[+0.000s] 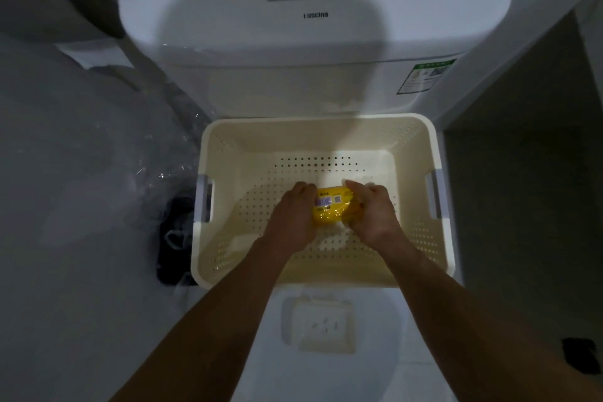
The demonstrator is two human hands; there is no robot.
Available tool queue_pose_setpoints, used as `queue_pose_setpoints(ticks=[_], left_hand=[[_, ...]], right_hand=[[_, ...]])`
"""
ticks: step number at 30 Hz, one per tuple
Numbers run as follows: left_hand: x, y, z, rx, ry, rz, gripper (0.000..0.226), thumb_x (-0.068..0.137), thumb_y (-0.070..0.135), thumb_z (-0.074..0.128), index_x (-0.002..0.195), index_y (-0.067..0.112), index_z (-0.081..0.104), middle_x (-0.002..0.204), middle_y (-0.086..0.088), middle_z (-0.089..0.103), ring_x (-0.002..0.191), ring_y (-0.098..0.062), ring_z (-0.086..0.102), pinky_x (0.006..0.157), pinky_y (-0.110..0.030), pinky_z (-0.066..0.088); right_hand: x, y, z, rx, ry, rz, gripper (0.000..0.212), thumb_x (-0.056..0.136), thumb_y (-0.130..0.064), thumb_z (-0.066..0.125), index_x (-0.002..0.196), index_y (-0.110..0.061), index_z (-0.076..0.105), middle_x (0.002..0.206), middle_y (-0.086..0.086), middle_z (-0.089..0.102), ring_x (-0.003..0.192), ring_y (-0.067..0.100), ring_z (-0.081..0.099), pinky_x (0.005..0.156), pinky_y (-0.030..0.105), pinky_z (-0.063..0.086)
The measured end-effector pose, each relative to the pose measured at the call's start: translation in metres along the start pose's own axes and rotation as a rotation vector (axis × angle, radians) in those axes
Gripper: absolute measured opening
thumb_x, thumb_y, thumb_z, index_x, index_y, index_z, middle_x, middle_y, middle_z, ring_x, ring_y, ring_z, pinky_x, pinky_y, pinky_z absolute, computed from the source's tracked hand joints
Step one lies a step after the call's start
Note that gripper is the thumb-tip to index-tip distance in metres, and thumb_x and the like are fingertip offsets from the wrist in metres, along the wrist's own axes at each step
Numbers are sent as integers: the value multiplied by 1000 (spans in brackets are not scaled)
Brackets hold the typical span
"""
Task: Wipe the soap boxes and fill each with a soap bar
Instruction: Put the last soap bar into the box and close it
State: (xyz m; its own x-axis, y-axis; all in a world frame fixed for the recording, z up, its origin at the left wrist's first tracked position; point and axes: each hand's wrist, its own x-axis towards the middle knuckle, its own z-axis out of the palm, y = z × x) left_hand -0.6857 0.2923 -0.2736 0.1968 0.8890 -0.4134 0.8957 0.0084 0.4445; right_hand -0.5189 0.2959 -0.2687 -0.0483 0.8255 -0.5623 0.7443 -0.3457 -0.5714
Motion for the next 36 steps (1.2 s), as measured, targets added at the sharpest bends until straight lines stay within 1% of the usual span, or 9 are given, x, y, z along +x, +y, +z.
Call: queue_pose_setpoints(ticks=[4,11,15,18,21,25,28,31,36], left_hand=[[-6,8,2,-119,34,-31,36,76,7,74,105,11,53,104,-7,57,85,-17,53,63,-26,36],[-22,14,-21,-316,143,-3,58,69,-5,74,121,13,57,121,-6,59,103,-21,59,86,-42,53],[-36,23,-45,-318,217,59,72,71,-5,74,137,11,50,136,-7,55,116,-25,56,97,-46,50],[-49,32,-64,-304,262,101,72,75,-4,72,140,13,48,143,-4,51,123,-25,52,104,-46,45],[-62,41,-80,-304,314,164,60,79,-1,71,135,12,54,143,-2,52,121,-21,54,104,-37,45],[-83,50,-97,-355,377,198,39,85,14,74,123,16,65,123,3,65,98,-4,59,83,-4,42],[-97,53,-105,-437,344,118,23,89,28,70,111,25,69,99,11,69,85,-2,61,75,-12,46],[-109,55,-108,-586,348,23,17,92,33,65,88,17,70,77,4,68,72,-7,64,64,-22,50],[-129,58,-105,-859,301,-103,27,93,36,65,72,18,69,53,12,59,50,1,54,52,-13,42]], right_hand=[[-2,-3,-5,-1,-3,-66,68,83,5,70,144,-19,52,134,13,56,121,27,56,102,29,44],[-18,-10,-25,272,74,-60,54,79,13,67,118,-23,63,108,4,68,98,27,68,86,44,59],[-29,-21,-42,324,116,-102,60,80,11,71,126,-26,64,110,-2,70,96,20,70,83,36,60],[-40,-30,-59,326,106,-101,58,82,2,77,131,-27,64,109,-3,72,90,10,71,68,12,54],[-56,-39,-78,384,95,-87,53,82,-1,78,127,-26,67,103,3,75,88,16,74,81,28,59],[-84,-51,-99,484,65,-133,29,89,-5,73,115,-18,71,110,-1,72,76,18,75,82,35,62],[-104,-59,-110,561,27,-144,14,97,-14,65,107,-10,74,86,13,72,67,19,66,72,31,59],[-120,-66,-115,566,-37,-150,11,94,-14,68,102,-10,75,72,17,63,60,17,56,62,28,51],[-137,-68,-107,586,-64,-113,17,86,-12,77,102,-9,74,81,18,67,60,15,53,58,26,46]])
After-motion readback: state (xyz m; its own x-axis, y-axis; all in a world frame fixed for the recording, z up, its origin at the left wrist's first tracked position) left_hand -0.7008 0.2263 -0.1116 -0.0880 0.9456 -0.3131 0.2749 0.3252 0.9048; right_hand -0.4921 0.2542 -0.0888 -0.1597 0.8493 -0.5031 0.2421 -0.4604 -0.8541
